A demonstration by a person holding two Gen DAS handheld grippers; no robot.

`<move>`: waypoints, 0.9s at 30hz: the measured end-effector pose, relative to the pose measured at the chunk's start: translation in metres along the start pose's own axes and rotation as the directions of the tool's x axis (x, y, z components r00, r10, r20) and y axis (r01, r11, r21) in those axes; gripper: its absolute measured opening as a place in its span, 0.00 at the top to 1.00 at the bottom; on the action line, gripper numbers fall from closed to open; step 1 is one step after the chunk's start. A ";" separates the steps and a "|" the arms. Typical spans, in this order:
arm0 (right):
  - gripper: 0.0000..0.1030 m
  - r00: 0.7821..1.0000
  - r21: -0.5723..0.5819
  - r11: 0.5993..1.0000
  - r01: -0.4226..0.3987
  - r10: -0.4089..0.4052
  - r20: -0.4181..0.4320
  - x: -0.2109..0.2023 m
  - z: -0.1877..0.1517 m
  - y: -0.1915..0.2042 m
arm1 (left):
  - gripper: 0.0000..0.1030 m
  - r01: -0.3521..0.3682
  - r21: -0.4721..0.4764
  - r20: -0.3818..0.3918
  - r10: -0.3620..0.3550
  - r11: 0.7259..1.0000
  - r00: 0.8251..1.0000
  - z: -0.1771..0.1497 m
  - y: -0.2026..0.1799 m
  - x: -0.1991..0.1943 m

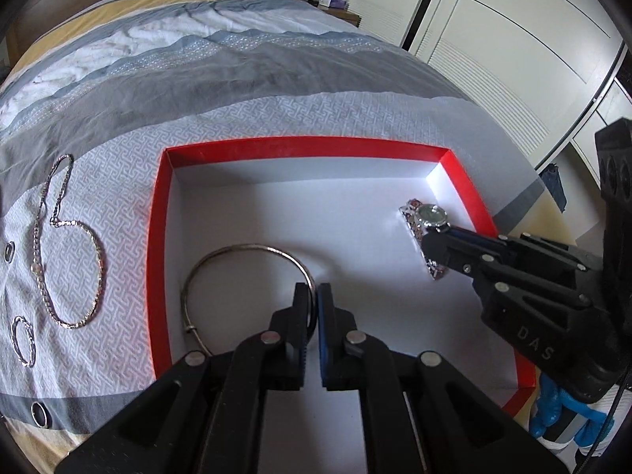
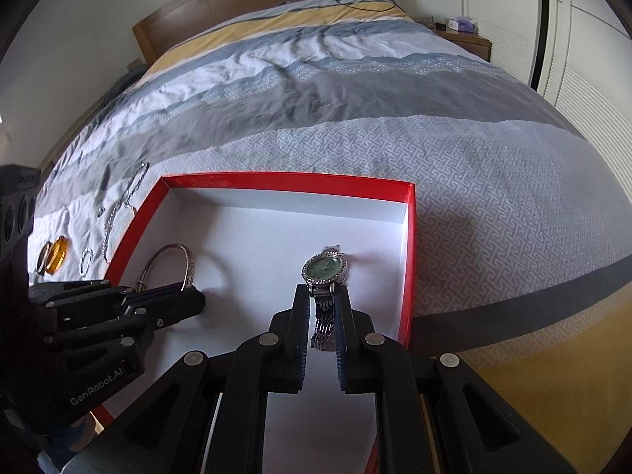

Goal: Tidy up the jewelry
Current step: 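Carry the watch and torque into the red box and release both, then withdraw both tools from the box toward the remaining jewelry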

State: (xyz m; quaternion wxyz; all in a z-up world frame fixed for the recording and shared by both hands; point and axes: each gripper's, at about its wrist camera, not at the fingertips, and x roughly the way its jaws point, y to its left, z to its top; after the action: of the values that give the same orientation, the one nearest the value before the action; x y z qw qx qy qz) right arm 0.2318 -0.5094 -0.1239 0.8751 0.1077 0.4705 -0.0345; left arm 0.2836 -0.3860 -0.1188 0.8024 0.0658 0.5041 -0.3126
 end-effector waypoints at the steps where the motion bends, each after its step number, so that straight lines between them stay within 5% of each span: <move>1: 0.89 1.000 -0.011 1.000 0.006 -0.006 -0.005 0.001 0.000 0.001 | 0.95 0.009 -0.008 0.002 -0.009 1.000 1.000 0.000 0.002 0.000; 9: 0.81 1.000 -0.054 0.998 0.019 -0.020 -0.020 -0.001 0.000 0.008 | 0.93 0.047 -0.026 -0.014 -0.048 0.999 0.999 -0.003 0.011 -0.007; 12: 0.67 0.999 -0.065 0.997 0.031 -0.033 -0.017 -0.007 0.000 0.011 | 0.86 0.054 -0.025 -0.015 -0.055 0.998 0.998 -0.010 0.010 -0.019; 15: 0.66 0.999 -0.050 0.998 0.043 -0.043 -0.002 -0.024 -0.003 0.009 | 0.80 0.054 -0.023 -0.001 -0.054 0.998 0.999 -0.014 0.008 -0.038; 23: 0.66 0.996 0.002 0.999 0.054 -0.054 0.068 -0.104 -0.019 0.008 | 0.80 -0.020 0.007 0.091 0.020 1.000 0.996 -0.037 0.008 -0.138; 27: 0.66 0.993 0.008 0.999 0.040 -0.041 0.115 -0.152 -0.032 0.024 | 0.80 -0.096 -0.021 0.172 0.098 0.995 0.980 -0.047 0.024 -0.208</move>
State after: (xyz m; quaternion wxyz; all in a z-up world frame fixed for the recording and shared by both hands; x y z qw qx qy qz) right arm 0.1252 -0.4847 -0.0114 0.8995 0.0984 0.4214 -0.0599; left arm 0.1999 -0.2565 0.0307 0.8577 0.0579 0.4309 -0.2746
